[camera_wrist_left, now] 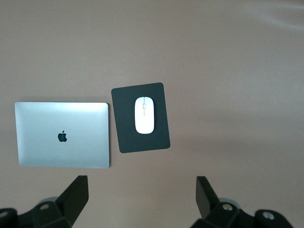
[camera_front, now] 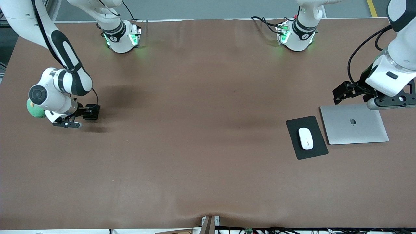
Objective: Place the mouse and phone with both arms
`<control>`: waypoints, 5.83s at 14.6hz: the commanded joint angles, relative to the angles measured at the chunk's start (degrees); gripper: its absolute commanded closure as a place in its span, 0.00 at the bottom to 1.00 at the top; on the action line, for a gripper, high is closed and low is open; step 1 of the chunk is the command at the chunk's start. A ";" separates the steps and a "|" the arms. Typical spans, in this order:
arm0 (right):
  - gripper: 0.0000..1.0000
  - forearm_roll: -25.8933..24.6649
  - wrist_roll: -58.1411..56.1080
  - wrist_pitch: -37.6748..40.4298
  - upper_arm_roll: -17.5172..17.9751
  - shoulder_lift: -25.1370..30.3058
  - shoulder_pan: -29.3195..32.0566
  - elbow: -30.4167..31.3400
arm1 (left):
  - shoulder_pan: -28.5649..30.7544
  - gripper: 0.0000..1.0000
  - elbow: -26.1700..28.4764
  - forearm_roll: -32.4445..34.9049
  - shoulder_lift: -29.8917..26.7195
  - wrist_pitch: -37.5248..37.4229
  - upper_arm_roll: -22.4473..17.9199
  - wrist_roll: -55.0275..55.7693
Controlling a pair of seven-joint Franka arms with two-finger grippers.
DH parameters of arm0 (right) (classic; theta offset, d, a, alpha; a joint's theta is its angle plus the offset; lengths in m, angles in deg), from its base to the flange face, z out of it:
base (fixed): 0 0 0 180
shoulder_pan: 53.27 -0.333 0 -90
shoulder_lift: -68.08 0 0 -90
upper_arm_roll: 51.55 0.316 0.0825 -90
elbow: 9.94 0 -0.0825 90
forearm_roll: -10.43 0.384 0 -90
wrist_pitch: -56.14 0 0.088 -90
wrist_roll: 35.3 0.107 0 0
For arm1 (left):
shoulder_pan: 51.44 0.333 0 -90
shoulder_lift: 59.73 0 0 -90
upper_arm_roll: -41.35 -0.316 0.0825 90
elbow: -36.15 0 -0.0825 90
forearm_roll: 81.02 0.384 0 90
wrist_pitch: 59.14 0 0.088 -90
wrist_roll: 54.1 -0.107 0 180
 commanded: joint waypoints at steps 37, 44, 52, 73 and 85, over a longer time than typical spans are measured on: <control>0.00 3.88 0.08 66.49 0.78 12.48 -3.07 -50.60 | 1.84 0.00 -0.61 -3.03 -2.89 -5.75 -0.40 -5.13; 0.00 5.55 11.69 67.90 0.96 18.20 -5.79 -46.56 | 1.93 0.00 -0.61 -3.03 -4.11 -6.10 -0.31 -4.60; 0.00 6.52 20.31 61.75 5.25 24.18 -5.62 -38.29 | 2.19 0.00 -1.49 -3.03 -3.41 -5.31 -0.66 -5.39; 0.00 6.08 3.63 61.48 4.91 23.57 -4.83 -38.64 | 2.28 0.00 -2.89 -2.06 -2.62 -5.48 -0.66 -5.22; 0.00 6.34 3.09 61.75 4.03 23.57 -3.77 -38.73 | 2.19 0.00 -2.89 -2.06 -2.53 -5.48 -0.66 -5.39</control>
